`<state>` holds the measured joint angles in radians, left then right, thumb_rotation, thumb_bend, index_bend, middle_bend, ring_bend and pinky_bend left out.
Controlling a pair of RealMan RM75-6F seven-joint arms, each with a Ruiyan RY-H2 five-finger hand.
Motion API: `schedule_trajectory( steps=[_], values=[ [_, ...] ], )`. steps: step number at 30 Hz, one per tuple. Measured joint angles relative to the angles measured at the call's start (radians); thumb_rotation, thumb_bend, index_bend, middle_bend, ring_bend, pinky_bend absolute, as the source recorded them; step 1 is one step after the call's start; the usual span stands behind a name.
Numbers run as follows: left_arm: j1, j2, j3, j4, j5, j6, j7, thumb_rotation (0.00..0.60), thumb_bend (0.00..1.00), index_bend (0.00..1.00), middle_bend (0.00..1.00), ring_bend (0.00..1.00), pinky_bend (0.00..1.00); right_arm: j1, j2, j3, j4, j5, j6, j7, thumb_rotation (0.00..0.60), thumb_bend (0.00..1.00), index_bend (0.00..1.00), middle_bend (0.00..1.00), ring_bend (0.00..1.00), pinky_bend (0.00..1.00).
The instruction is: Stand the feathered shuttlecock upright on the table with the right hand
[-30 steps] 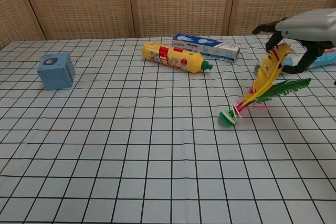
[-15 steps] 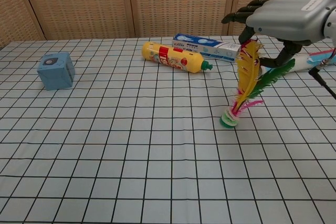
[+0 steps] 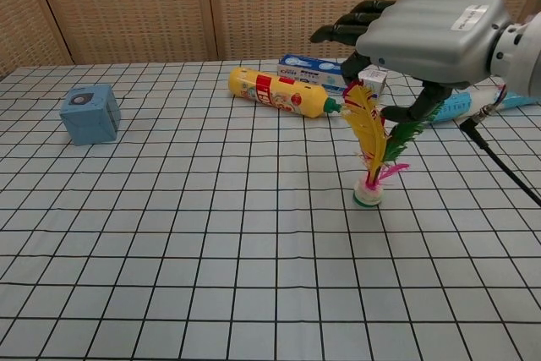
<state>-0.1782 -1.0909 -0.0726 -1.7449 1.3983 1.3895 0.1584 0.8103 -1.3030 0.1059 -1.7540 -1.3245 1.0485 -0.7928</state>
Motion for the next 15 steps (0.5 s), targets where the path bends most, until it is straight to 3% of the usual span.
schedule_trajectory(
  steps=[8,15],
  values=[
    [-0.001,-0.001,0.002,0.0,0.0,-0.003,0.004,0.6,0.0,0.0,0.0,0.0,0.0,-0.022,0.06,0.015,-0.025,-0.055,0.048,0.05,0.6,0.0,0.0,0.0,0.0,0.0],
    [-0.001,0.004,0.001,0.0,-0.001,-0.003,-0.006,0.6,0.0,0.0,0.0,0.0,0.0,-0.077,0.184,0.02,-0.049,-0.111,0.128,0.119,0.6,0.0,0.0,0.0,0.0,0.0]
  ],
)
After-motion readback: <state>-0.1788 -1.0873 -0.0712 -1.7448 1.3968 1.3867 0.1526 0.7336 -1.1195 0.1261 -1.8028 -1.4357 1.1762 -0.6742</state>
